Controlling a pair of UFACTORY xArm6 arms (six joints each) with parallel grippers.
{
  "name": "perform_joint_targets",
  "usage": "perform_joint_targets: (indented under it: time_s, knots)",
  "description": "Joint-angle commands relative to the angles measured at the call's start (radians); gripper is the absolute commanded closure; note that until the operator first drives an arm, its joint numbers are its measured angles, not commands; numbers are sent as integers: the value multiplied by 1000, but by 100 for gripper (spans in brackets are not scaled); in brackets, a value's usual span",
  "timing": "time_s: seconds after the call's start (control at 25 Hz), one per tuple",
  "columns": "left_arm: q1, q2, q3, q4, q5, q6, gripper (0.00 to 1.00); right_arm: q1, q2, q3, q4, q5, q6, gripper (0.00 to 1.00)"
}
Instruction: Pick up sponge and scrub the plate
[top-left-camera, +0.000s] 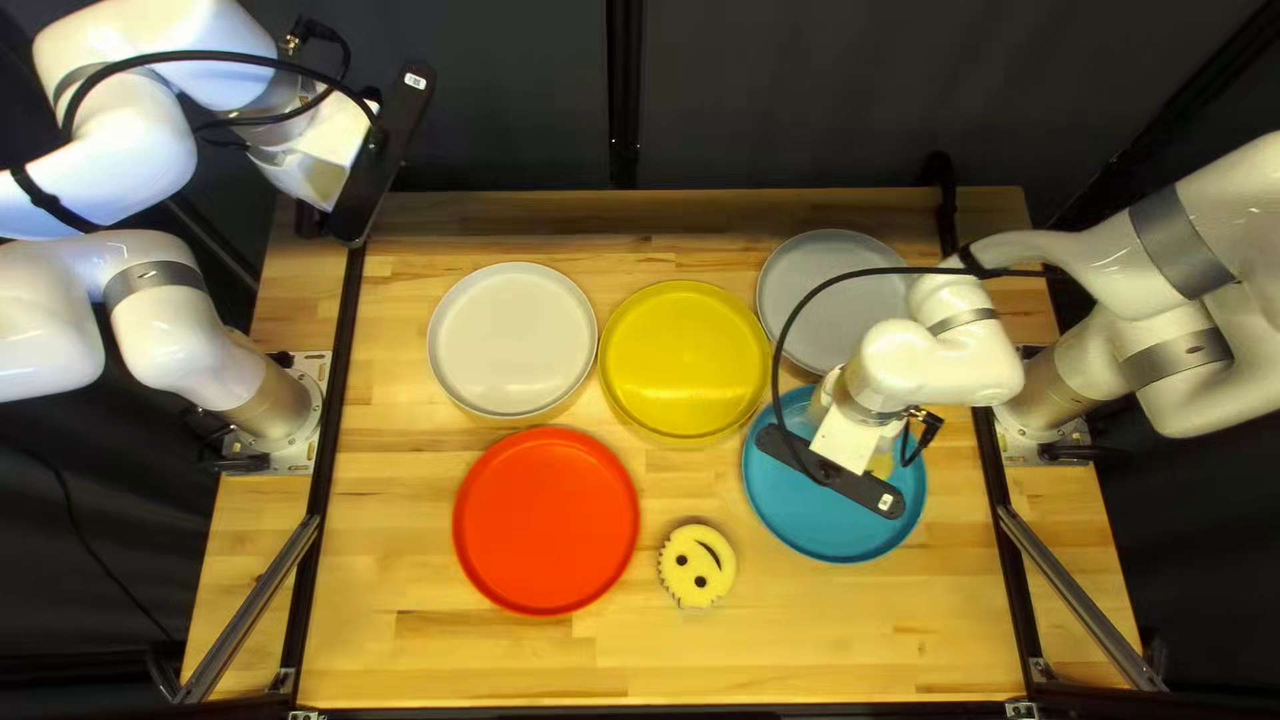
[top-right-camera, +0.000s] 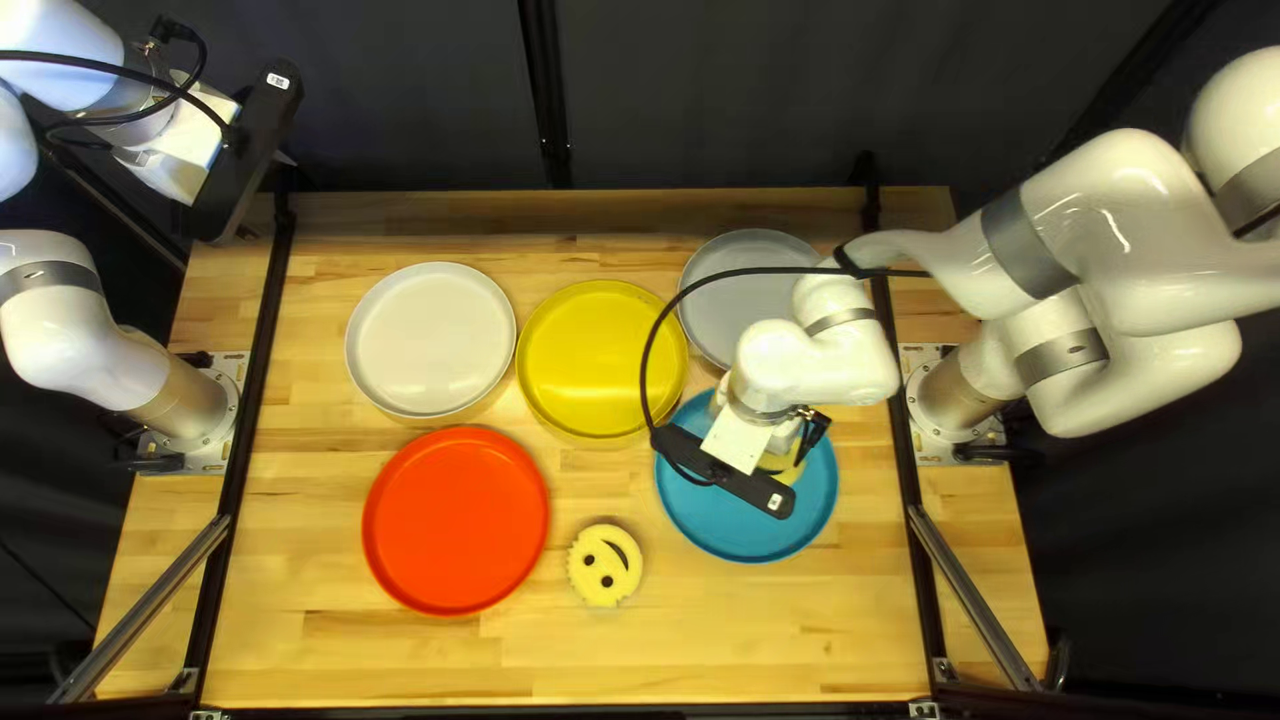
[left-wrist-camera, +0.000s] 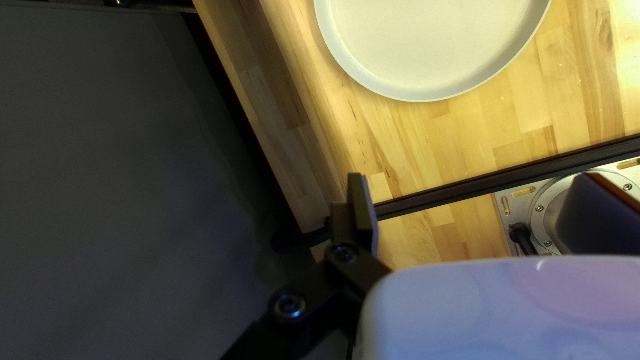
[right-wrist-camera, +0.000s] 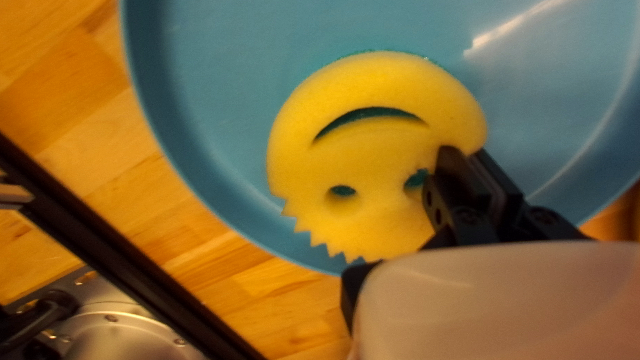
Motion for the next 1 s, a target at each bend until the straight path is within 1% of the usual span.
perform_joint_targets:
  time_s: [0.04,0.28,0.36,0.44,0.68,0.88,1.0]
  knots:
    - [0,0,0,0,0,0,0,-46,59,-51,5,-15,-52,100]
    - [0,0,0,0,0,0,0,-85,133,-149,-21,-8,-84,100]
    - [0,0,0,0,0,0,0,-90,136,-154,-31,-12,-87,100]
    - [0,0,0,0,0,0,0,-87,127,-141,-46,-20,-78,100]
    - [0,0,0,0,0,0,0,-59,46,-25,-39,-48,-53,100]
    - [0,0,0,0,0,0,0,-32,-48,51,-17,-12,-26,100]
    - [0,0,0,0,0,0,0,-16,-69,65,-7,7,-12,100]
